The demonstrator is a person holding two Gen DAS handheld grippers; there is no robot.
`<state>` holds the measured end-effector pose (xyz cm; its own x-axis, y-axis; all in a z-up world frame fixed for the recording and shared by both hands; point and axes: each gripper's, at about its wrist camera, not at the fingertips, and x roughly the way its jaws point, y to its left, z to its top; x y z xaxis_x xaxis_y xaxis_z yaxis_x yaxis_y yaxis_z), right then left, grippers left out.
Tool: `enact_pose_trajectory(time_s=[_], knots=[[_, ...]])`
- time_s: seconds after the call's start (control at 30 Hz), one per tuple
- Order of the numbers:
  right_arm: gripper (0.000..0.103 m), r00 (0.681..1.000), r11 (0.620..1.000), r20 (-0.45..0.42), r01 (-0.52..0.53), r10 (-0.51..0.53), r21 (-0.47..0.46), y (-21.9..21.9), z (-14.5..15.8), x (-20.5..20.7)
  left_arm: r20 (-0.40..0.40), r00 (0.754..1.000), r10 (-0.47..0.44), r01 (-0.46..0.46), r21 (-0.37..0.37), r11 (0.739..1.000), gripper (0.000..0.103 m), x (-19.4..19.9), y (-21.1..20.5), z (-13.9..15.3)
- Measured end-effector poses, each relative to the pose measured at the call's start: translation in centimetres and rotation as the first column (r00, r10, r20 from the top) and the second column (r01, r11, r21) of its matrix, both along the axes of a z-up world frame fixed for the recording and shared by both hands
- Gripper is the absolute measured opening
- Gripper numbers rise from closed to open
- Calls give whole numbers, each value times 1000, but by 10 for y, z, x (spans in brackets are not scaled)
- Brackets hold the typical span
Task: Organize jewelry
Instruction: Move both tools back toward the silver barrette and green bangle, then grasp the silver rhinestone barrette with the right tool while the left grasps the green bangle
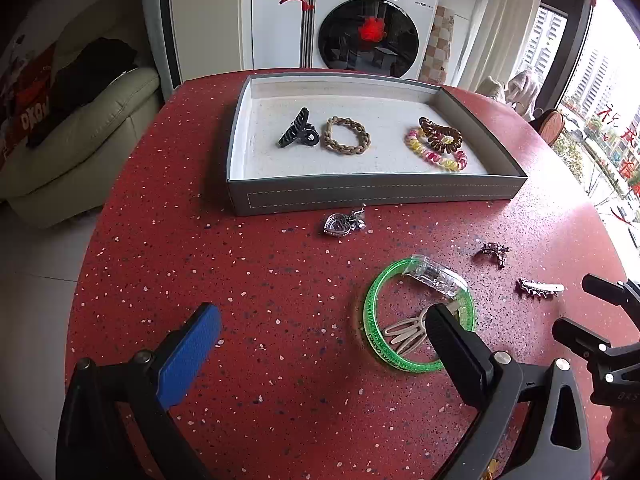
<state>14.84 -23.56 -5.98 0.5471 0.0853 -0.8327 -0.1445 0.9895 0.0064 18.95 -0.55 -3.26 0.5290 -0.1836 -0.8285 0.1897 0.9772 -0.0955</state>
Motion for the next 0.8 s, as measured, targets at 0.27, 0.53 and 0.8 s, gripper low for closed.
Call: enact_pose_trajectory(time_s=[0.27, 0.53, 0.8], knots=[[89, 998, 998, -14, -53, 53, -23, -4, -8, 19, -7, 999, -47, 48, 22, 999, 102, 11, -8, -3], [61, 991, 992, -46, -124, 122, -31, 0, -14, 21, -31, 997, -73, 74, 35, 997, 94, 14, -13, -12], [35, 989, 990, -60, -137, 135, -28, 9, -11, 15, -30, 993, -112, 114, 76, 991, 81, 10, -22, -16]])
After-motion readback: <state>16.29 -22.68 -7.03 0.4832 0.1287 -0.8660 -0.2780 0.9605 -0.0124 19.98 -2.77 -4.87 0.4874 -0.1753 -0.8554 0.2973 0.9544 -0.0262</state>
